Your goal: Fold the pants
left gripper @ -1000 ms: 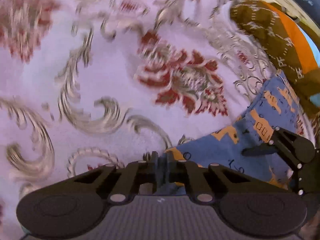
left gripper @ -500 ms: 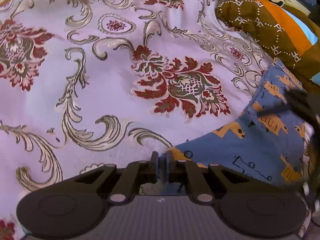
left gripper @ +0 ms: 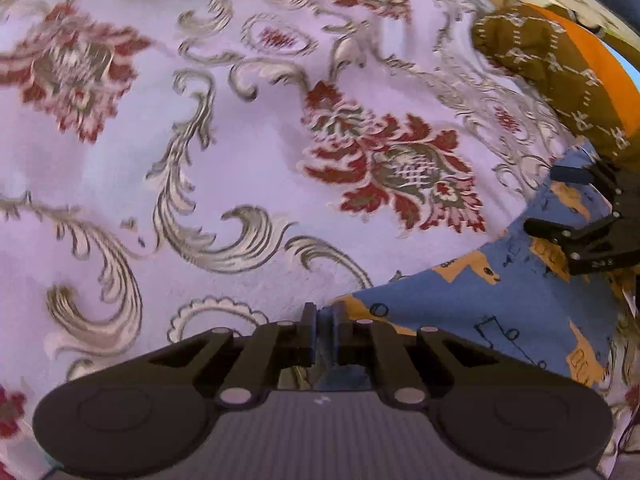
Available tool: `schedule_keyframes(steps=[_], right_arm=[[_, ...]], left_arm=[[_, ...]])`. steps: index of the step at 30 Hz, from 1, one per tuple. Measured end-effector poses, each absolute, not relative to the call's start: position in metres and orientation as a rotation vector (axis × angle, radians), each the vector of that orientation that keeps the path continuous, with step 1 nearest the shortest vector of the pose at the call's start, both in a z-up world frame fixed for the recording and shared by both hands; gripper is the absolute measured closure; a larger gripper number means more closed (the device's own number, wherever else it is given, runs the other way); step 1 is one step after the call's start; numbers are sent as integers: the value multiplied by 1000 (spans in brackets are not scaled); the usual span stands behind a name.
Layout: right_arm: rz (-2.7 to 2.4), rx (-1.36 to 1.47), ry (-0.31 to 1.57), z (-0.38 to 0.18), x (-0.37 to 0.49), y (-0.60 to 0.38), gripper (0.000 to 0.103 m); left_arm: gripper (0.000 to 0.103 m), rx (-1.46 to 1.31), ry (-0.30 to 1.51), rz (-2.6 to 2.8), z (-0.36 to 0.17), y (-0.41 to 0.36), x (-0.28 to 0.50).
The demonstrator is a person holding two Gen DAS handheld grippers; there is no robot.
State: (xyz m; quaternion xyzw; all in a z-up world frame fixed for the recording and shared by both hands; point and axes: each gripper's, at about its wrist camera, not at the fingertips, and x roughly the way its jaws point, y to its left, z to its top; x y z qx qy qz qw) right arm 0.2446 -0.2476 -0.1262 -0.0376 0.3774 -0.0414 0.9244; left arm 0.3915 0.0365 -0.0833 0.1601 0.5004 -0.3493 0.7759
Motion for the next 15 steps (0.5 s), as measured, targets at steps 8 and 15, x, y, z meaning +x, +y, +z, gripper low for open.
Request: schedule_keyframes(steps=[8,15], right_arm=[[-172,-64,621,-64,176,-278,1],[-347,302,597,-54,88,-329,1]], left_arm=[[18,247,1040,-625,-63,41,392],[0,204,845,-604,-26,-22,376]])
